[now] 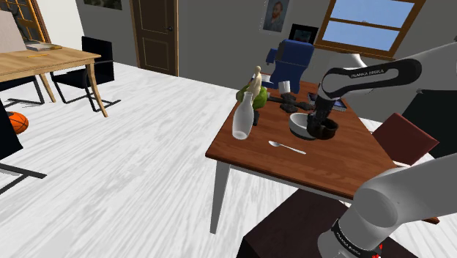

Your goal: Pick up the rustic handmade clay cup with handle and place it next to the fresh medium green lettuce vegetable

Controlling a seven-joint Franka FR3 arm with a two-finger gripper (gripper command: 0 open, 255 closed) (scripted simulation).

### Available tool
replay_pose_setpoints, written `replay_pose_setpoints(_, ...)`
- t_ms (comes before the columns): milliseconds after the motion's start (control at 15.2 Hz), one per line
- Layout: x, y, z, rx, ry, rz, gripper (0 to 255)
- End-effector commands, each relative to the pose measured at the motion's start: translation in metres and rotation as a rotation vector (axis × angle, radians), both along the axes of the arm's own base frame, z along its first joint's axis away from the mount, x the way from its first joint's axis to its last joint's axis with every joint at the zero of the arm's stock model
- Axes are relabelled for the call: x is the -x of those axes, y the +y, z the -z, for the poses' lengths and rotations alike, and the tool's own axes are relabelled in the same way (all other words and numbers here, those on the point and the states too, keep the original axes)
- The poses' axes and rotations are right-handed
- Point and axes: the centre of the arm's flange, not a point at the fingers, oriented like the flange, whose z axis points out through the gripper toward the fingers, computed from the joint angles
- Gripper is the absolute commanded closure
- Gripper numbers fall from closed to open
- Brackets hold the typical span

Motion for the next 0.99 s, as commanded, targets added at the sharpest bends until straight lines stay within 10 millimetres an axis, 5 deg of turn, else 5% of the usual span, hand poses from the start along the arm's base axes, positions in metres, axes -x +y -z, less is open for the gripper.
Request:
replay_pose_setpoints(0, 0.0, 0.0, -0.011, 0.0, 0.0, 0.0, 255)
replay_pose_setpoints(924, 0.0, 0.0, -0.085, 0.0, 0.0, 0.0, 255)
